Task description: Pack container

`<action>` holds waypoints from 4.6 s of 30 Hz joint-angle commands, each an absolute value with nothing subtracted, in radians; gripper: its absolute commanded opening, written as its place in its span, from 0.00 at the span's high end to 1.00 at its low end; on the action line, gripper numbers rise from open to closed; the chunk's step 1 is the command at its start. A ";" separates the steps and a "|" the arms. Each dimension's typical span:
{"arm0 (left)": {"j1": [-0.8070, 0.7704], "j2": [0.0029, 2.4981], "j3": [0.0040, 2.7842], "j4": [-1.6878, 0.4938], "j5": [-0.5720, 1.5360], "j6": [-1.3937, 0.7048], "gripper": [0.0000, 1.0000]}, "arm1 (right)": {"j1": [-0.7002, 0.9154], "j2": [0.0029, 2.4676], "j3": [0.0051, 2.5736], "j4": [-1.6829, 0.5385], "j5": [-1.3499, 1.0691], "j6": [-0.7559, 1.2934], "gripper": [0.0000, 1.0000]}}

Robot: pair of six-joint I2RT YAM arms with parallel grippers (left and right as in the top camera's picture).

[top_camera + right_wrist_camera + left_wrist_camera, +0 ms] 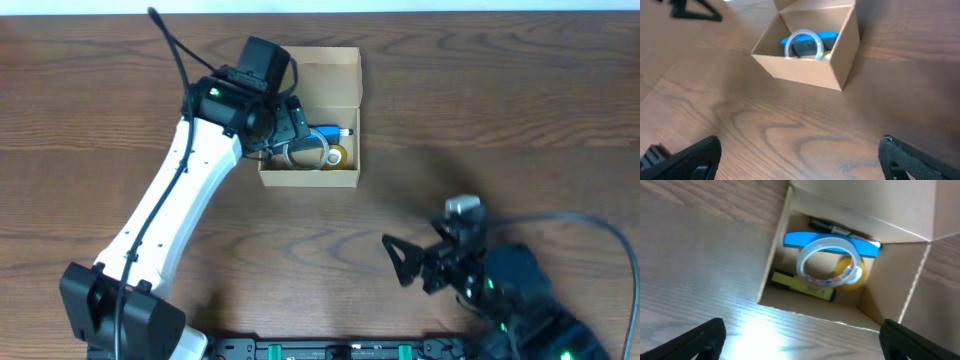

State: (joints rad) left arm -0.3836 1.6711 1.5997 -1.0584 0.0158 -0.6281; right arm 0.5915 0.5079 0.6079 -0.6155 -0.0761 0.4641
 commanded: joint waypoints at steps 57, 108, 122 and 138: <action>0.078 2.263 1.621 -0.272 0.872 -0.775 0.94 | 0.085 2.204 1.428 -0.084 -0.779 0.503 0.99; 0.092 2.272 1.659 -0.095 1.349 -0.628 0.95 | 0.152 2.203 1.428 0.304 -1.033 0.447 0.99; 0.092 2.270 1.749 -0.093 1.480 -0.679 0.95 | 0.156 2.056 1.428 0.287 -1.071 0.443 0.99; 0.044 2.179 1.750 -0.102 1.490 -0.790 0.95 | 0.239 1.880 1.428 -0.134 -0.902 0.245 0.99</action>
